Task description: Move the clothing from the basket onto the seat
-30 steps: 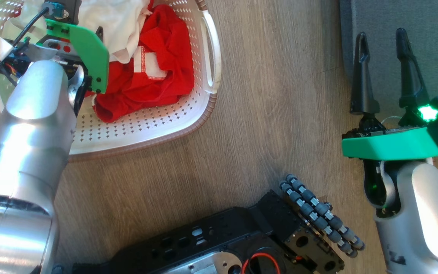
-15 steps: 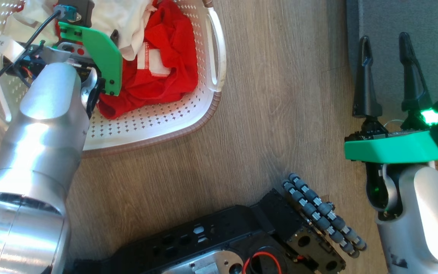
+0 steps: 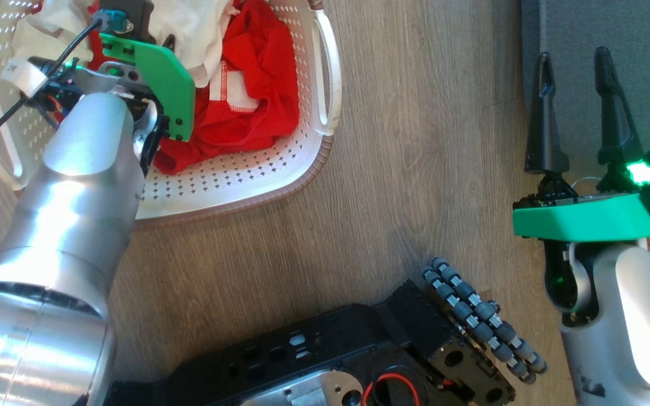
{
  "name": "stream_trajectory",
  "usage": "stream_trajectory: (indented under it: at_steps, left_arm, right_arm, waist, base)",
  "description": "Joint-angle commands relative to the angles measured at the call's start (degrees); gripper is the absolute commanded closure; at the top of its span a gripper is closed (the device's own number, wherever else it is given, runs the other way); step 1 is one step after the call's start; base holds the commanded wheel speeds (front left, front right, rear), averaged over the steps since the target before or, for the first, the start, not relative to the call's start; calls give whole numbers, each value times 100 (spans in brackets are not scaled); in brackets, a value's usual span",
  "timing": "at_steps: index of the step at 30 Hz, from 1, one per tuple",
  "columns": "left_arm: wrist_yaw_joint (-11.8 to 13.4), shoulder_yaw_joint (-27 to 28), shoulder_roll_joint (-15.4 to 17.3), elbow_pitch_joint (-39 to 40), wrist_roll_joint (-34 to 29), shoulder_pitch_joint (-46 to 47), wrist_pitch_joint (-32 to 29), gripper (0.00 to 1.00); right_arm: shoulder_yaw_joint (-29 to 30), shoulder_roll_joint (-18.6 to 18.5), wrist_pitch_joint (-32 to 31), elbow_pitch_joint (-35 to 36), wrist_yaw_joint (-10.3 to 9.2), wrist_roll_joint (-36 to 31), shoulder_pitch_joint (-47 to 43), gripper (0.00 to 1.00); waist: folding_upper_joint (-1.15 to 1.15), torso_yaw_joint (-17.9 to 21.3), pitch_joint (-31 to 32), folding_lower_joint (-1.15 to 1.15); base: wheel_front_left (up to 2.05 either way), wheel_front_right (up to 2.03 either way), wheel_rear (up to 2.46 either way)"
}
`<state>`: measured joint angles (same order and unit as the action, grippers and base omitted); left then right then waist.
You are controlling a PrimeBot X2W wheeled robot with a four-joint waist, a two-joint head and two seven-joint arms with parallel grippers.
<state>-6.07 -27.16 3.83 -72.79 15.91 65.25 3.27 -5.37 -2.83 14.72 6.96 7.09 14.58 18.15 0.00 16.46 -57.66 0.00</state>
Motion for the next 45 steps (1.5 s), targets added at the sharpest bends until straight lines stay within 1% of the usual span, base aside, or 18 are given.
stream_trajectory:
  at_steps: [1,8,12,19,23,30,36,39,45]
  left_arm:
    - [-32,16,6,53,56,-11,104,100]
    - [-71,-56,-23,44,114,20,290,100]
    - [-94,-108,-26,40,146,-41,485,100]
    - [-131,-114,-50,169,395,-462,934,100]
    - [-138,-107,-9,403,569,-807,1096,100]
    - [-140,-117,101,1442,992,-1561,1168,100]
    - [-120,36,320,2565,1106,-2340,1171,100]
    - [-16,116,422,3074,1116,-2733,1172,100]
    - [312,307,720,4053,1205,-3475,1122,100]
  right_arm:
    - [-52,-5,28,156,40,-67,-314,0]
    - [-106,-5,28,83,40,-86,-206,0]
    - [-120,-5,28,16,40,-114,-154,0]
    - [-50,-16,28,-135,40,-270,-233,0]
    - [-20,-85,28,-220,40,-320,-230,0]
    - [63,-339,28,-376,40,-316,-429,0]
    - [109,-506,28,-494,40,-259,-739,0]
    - [119,-541,28,-559,40,-227,-929,0]
    - [179,-649,28,-651,40,-204,-1310,0]
  waist:
    - [0,-6,4,0]
    - [0,-14,53,0]
    - [0,-79,241,0]
    - [0,-390,910,0]
    - [0,-577,1430,0]
    - [0,-1011,2400,0]
    - [0,-1273,3195,0]
    - [0,-1349,3590,0]
    - [0,-1442,4275,0]
  base:
    - [0,0,0]
    - [0,0,0]
    - [0,0,0]
    - [0,0,0]
    - [0,0,0]
    - [0,0,0]
    - [0,0,0]
    - [0,0,0]
    - [0,0,0]
